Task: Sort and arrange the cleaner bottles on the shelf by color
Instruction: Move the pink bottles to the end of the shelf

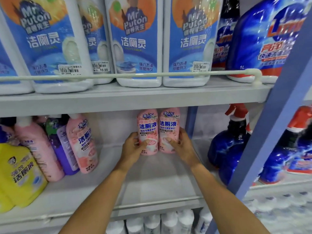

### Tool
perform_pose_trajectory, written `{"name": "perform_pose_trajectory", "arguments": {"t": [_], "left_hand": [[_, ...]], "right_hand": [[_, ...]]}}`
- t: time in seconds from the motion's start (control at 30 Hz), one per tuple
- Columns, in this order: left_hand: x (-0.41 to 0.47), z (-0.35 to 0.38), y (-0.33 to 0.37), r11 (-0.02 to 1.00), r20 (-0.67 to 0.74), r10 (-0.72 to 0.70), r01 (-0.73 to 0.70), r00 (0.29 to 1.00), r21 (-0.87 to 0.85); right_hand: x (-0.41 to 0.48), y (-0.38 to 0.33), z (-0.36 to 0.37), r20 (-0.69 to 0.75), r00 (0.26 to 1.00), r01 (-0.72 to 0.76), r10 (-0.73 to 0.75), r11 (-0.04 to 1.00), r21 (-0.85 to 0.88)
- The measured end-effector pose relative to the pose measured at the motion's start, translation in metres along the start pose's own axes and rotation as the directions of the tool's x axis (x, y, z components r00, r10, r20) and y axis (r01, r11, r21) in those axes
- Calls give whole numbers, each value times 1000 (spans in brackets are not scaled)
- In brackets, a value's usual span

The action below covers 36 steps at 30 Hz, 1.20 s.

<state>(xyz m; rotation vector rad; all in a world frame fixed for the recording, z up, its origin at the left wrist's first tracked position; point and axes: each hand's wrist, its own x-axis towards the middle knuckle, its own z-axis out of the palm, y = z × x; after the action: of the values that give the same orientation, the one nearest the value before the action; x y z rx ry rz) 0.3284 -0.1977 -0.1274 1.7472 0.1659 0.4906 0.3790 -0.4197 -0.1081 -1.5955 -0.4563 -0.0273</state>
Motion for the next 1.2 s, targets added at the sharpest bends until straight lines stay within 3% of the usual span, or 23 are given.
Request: {"name": "perform_pose_trajectory", "arguments": {"t": [0.47,0.63,0.77,0.87,1.2], "left_hand": [[33,17,-7,997,24,-40,42,999,-66],[39,22,-8,999,44,-44,45,998,-26],[41,27,-10,998,19,-14,12,1000,59],[44,29,-9,993,-6,4,-3,1000,115],[40,38,-5,989,-58,20,-11,998,148]], "right_hand": [[25,8,-22,63,992,-108,107,994,8],[28,10,-14,-26,992,-123,124,991,47],[37,7,-10,-78,990,-123,120,992,-40],[41,7,-18,-41,994,-109,105,988,-110],[34,9,-15,-56,996,-77,72,992,-96]]}}
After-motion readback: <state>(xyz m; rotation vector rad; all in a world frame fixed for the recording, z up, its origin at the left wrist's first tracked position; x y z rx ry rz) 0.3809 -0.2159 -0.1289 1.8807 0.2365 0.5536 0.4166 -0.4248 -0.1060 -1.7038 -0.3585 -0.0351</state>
